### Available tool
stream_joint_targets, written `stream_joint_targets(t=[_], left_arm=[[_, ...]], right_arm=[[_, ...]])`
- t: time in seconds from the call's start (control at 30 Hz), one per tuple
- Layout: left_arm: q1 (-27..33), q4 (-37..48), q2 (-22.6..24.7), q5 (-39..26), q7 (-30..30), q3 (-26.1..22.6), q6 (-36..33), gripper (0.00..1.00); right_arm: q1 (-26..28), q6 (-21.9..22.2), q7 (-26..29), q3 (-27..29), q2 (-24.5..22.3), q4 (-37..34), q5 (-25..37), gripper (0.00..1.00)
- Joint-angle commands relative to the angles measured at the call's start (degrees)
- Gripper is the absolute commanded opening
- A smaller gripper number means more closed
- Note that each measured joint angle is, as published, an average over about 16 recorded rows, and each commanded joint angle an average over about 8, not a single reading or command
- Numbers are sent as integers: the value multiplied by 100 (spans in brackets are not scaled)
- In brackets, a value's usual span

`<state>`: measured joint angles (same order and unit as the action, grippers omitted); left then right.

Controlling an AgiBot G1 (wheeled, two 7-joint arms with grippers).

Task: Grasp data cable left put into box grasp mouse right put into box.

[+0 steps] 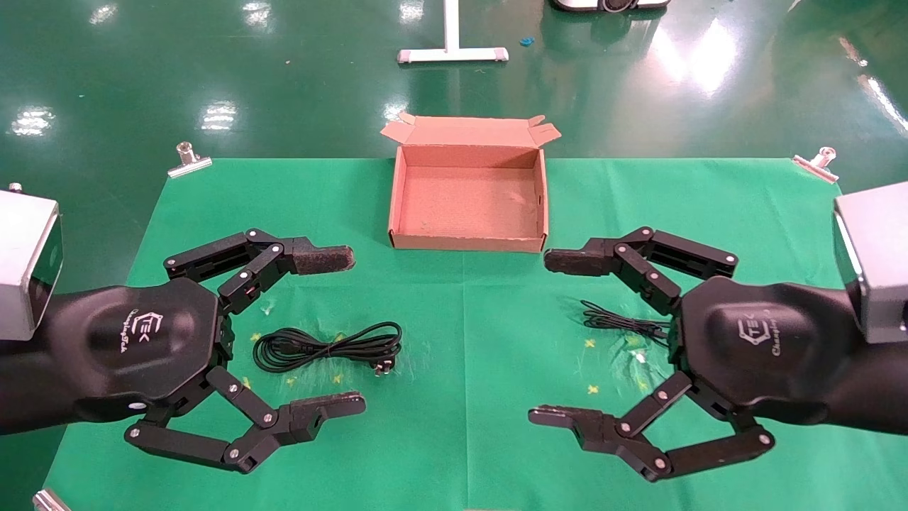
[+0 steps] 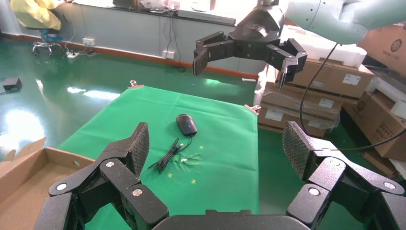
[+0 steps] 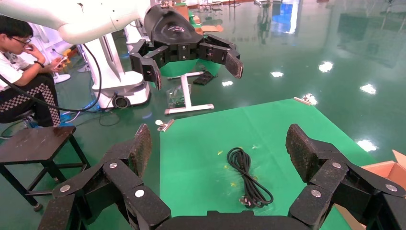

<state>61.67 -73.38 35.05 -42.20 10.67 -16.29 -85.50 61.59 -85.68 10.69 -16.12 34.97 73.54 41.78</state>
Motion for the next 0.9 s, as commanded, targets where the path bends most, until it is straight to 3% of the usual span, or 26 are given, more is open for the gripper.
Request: stream_joint_targets(t=[0.03,0.27,0.53,0.7,0.9], left_arm=[[1,0,6,16,-1,7,-1,100],[-2,-80,-163,-616,200,-263,46,100],[552,-263,-327,-2636,1216,-1037,239,100],[1124,-193,-65,-3761,1613,-1397,342,100],[1638,114,547,-4922,1398,-1854,430,100]], right_arm=[[-2,-1,1,0,-2,4,-2,100],[15,99,-160,-53,-114,127,402,100],[121,612,-373,-349,-366,402,1906,100],[184,796,-314,-449,-373,428,2318,100],[193,839,-196,-436,-392,430,2297,100]])
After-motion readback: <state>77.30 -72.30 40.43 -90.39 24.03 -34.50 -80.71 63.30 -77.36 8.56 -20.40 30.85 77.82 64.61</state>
